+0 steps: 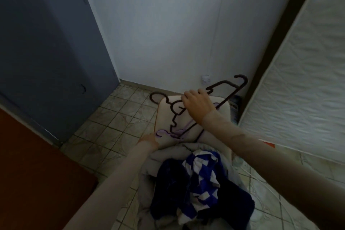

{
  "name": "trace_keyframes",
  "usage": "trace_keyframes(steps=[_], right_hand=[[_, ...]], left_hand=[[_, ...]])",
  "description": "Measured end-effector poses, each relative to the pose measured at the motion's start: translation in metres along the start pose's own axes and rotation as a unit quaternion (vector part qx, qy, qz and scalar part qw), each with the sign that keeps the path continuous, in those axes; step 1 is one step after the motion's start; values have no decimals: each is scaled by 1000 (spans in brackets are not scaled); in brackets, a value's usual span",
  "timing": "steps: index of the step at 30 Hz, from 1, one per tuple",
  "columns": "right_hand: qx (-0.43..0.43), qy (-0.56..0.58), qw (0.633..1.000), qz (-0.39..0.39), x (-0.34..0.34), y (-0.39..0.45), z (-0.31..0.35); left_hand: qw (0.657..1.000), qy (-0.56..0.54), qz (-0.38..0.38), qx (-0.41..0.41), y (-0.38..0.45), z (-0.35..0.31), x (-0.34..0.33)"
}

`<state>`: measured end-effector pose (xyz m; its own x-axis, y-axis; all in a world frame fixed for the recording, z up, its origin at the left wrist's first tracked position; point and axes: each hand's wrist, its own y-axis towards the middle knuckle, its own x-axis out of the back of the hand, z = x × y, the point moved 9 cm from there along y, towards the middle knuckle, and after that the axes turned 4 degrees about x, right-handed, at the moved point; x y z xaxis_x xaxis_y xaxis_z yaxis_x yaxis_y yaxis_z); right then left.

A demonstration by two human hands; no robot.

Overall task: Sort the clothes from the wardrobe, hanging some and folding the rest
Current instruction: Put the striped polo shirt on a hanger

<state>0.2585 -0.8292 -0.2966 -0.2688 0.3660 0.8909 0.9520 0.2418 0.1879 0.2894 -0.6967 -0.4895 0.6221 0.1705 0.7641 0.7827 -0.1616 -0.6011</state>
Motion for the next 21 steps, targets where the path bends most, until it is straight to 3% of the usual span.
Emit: trace_keyframes(steps=[5,13,17,21], right_hand=[[-59,79,995,16,5,-14,-19],[-182,189,965,-24,-12,-51,-43],[-181,208,961,2,-23,-68,-44],[-172,207,963,25,-29,-79,-46]], left_hand=[[999,46,23,-14,-9,-10,-31],[984,-6,70,-166,-39,-69,-123],[960,173,40,-215,-44,-92,-152],[954,188,13,-232,-43,-112,-154]])
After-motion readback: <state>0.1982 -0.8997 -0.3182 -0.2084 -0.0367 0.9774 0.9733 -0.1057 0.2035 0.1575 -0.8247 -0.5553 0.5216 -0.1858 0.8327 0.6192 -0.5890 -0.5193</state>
